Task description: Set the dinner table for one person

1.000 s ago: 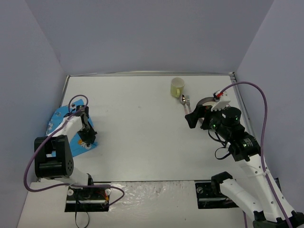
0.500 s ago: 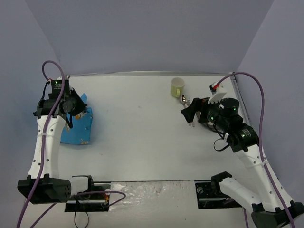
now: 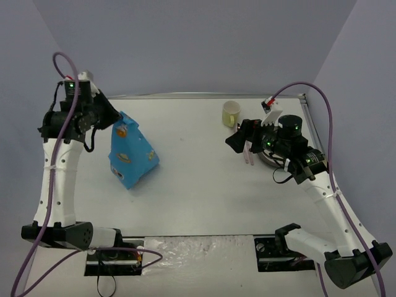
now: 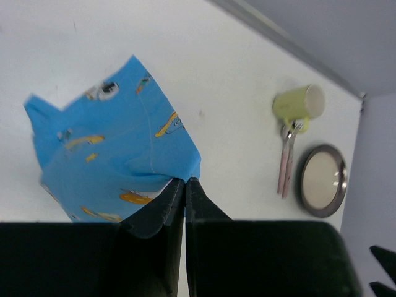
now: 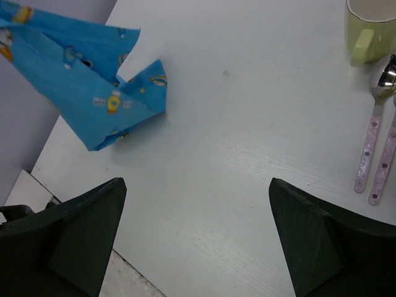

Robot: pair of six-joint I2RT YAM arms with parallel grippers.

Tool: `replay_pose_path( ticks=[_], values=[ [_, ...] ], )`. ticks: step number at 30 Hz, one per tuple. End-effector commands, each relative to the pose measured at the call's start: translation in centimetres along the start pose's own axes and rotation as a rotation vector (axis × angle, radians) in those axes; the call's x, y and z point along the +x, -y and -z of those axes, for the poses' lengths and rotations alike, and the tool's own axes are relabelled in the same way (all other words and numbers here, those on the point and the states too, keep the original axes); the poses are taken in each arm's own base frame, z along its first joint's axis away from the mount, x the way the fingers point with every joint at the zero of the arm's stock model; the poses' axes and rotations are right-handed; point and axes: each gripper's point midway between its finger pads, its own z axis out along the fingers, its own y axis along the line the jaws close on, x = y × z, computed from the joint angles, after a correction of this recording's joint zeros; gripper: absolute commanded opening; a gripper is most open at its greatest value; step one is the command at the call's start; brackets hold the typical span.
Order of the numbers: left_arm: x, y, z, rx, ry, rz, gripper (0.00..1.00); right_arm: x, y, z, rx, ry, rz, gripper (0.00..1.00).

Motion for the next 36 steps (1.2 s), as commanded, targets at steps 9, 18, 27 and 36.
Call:
replay_pose_path(
  ticks=[9,18,27,36],
  values=[
    [-12.9,1.6,14.9,-0.019,0.525,-0.125,0.00,-2.1,-2.3,1.0,-0.082,0.078,0.030,0.96],
    [-11.9,3.3,19.4,0.081,0.608,-0.206,0.00,-1.9,-2.4,0.9,-0.093,0.068,0.032,0.96],
    [-10.6,2.0,22.4,-0.008,0.665,-0.339,0.00,-1.3,-2.4,0.5,-0.108,0.043,0.031,0.96],
    [-8.1,7.0,13.6,0.220,0.379,-0.483,0.00,-1.1,-2.1,0.7,-0.091,0.052,0.035,0.96]
  ],
)
